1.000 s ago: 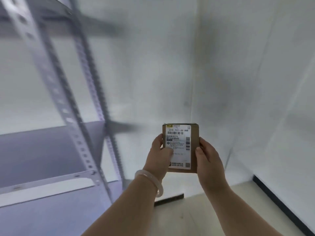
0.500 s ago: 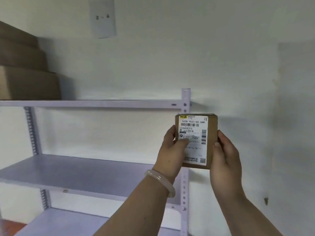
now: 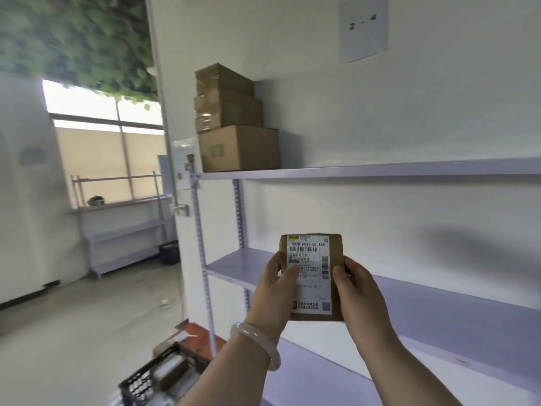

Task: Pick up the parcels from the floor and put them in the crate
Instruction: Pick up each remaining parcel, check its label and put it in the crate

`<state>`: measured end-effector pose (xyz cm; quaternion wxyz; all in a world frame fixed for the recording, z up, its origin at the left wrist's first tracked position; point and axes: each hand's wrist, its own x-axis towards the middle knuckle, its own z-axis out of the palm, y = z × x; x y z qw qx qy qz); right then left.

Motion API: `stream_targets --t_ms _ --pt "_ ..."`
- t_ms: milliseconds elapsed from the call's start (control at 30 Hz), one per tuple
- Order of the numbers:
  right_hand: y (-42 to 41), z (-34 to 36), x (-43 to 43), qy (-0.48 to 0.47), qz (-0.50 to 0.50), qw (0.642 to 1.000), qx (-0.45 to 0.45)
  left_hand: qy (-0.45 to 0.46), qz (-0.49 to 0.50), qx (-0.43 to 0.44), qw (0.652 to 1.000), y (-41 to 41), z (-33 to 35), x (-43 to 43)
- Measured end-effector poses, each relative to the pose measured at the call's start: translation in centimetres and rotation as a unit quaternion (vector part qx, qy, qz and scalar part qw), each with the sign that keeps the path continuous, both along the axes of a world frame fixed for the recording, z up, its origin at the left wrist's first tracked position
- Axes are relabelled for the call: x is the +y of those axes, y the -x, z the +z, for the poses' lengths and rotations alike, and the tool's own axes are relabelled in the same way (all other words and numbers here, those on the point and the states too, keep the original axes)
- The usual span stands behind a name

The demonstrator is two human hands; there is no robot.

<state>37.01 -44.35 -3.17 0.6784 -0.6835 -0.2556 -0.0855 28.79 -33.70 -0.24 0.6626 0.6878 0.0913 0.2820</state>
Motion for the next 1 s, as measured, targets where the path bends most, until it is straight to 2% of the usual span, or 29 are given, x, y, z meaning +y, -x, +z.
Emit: stream_targets --t_ms 300,500,733,1000 --pt "2.7 -5.1 17.4 0.097 0.083 0.990 0.059 0.121 0.122 0.037 0.984 4.5 -5.9 16.0" --pt "1.4 -9.5 25.4 0.105 0.146 0.978 0.107 0.128 0.161 0.097 0.974 4.1 -9.7 23.6" --pt "-3.5 -11.4 33.6 0.126 0.206 0.957 0.163 0.147 0.182 0.150 0.961 0.7 -10.6 31.5" --pt "-6.4 -12.3 42.6 0.190 0.256 0.935 0.154 0.173 0.248 0.163 0.939 -1.3 -12.5 39.0"
